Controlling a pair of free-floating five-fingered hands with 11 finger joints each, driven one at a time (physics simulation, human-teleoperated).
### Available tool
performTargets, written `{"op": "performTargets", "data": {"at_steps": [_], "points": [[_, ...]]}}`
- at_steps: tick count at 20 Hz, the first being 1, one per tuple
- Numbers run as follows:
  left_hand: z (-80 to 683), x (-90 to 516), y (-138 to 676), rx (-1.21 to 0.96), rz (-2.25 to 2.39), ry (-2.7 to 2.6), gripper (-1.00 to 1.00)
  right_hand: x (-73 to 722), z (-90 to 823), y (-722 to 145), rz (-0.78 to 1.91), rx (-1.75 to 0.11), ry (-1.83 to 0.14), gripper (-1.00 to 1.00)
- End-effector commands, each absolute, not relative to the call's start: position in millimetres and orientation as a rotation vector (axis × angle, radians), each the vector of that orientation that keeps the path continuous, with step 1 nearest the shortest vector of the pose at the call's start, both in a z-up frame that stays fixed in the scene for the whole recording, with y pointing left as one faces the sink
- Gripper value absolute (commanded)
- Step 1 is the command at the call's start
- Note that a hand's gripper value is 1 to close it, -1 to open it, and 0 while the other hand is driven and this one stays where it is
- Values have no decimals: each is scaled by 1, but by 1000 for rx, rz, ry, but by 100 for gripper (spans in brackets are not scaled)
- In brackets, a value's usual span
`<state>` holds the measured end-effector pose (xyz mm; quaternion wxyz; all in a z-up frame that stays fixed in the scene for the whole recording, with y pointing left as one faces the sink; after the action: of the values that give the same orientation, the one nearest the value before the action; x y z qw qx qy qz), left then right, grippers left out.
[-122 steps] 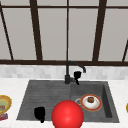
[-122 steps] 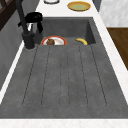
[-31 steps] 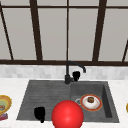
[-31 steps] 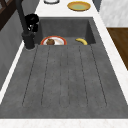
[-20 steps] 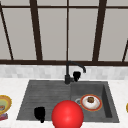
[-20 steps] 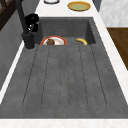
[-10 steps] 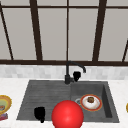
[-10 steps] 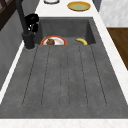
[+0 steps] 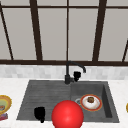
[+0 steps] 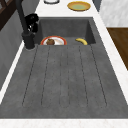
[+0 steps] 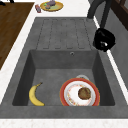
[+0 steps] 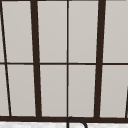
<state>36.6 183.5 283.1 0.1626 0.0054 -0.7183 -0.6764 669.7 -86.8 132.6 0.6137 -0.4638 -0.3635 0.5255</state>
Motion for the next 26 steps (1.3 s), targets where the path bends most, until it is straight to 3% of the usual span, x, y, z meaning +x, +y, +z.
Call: {"op": "performTargets", "data": {"at_steps": [1,19,20,26], "points": [[283,37,184,15,-1930,-2049,0,677,111,-101,1206,-992,-826,100],[283,37,184,15,-1930,-2049,0,667,125,-96,1110,-1048,-808,100],[283,37,184,15,-1930,-2049,0,665,132,-104,1068,-1020,-816,-100],[283,37,184,15,-1930,-2049,0,666,164,-125,1060,-912,-830,-100]]}}
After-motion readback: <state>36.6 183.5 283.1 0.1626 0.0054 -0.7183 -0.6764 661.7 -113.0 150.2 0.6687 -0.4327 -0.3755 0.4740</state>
